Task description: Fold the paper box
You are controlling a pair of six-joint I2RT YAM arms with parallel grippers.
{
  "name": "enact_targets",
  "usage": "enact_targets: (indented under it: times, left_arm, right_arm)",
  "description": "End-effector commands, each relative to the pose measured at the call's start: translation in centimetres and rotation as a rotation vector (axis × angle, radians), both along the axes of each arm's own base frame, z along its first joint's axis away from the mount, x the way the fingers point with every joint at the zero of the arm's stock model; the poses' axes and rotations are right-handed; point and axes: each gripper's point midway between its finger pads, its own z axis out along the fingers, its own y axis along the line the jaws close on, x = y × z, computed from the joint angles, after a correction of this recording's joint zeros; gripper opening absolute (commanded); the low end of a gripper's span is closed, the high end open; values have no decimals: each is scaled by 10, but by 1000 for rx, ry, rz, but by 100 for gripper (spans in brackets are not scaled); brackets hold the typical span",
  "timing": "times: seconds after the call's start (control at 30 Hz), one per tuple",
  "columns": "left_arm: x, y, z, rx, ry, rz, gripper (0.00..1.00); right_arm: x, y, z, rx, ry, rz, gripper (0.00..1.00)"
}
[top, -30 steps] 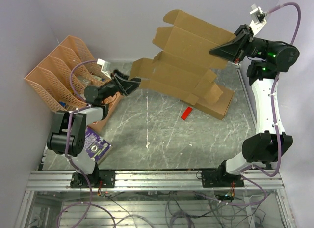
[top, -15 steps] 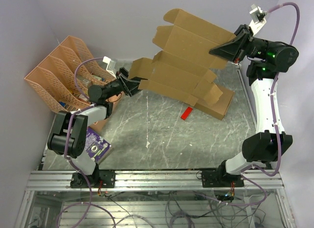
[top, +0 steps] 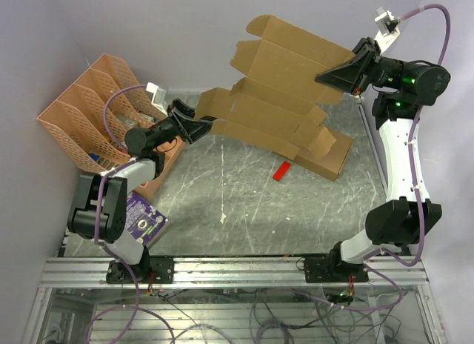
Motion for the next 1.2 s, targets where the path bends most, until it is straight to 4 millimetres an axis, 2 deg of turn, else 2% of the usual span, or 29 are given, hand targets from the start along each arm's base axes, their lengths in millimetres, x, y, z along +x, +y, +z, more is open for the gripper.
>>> enact_targets:
  times: [0.0, 0.23, 0.73, 0.9, 1.17]
  left_arm:
    - [-40, 6, 33, -24, -278, -38, 74]
    - [-56, -6, 30, 5, -297, -109, 76]
    - [-52, -17, 19, -2, -242, -137, 76]
    - [-51, -26, 12, -5, -210, -165, 74]
    - [-43, -31, 6, -12, -174, -171, 56]
  right_arm:
    - [-3, -2, 1, -4, -19, -11, 0]
    - [-1, -2, 0, 7, -13, -13, 0]
    - [3, -1, -1, 27, -16, -25, 0]
    - [5, -2, -5, 29, -5, -28, 0]
    - [6, -2, -8, 31, -1, -30, 0]
